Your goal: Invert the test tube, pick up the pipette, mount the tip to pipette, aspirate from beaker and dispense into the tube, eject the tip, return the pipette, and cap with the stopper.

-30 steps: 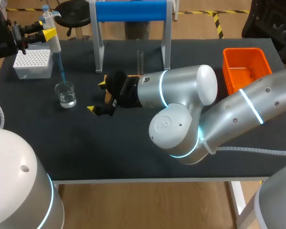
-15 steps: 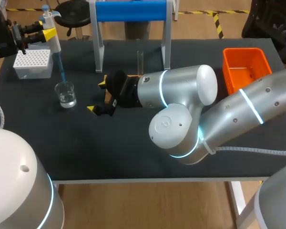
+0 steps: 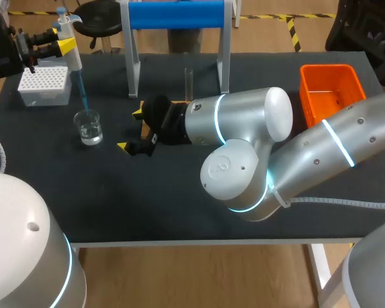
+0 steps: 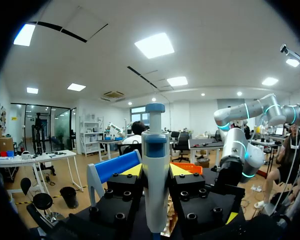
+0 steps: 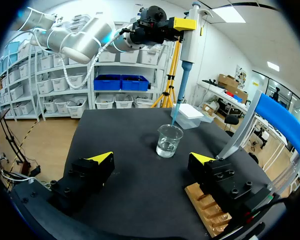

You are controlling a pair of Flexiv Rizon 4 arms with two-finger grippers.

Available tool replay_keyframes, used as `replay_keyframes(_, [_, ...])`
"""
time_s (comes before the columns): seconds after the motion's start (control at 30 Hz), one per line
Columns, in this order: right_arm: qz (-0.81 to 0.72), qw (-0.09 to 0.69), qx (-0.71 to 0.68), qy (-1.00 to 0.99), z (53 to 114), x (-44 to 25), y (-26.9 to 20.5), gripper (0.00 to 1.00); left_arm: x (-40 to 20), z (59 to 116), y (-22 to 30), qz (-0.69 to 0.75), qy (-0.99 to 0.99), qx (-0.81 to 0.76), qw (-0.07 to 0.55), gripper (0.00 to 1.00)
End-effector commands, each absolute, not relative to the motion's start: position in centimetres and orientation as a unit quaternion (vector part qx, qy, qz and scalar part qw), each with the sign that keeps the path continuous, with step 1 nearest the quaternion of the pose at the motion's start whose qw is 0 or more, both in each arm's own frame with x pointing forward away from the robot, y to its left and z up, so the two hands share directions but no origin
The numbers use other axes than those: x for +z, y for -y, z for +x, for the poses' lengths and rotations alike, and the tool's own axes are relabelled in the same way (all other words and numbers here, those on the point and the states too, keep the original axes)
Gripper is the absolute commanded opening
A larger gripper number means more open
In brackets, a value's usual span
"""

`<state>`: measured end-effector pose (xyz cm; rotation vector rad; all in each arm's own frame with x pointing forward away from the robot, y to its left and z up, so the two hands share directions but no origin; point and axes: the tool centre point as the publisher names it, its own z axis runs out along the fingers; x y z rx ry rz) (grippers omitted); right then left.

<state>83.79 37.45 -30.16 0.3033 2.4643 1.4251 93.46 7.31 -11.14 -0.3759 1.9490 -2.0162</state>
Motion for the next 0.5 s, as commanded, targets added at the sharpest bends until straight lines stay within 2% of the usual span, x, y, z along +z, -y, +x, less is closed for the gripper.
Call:
replay_keyframes(0.03, [0.106, 0.139, 0.491, -0.854, 83.7, -30.1, -37.5, 1.00, -12.0, 93.6, -7.6, -0.131, -0.681, -0.703, 0.157, 0.00])
replay_keyframes(0.5, [0.106, 0.139, 0.491, -0.854, 83.7, -30.1, -37.5, 1.00, -13.9, 94.1, -7.8, -0.131, -0.681, -0.702, 0.163, 0.00])
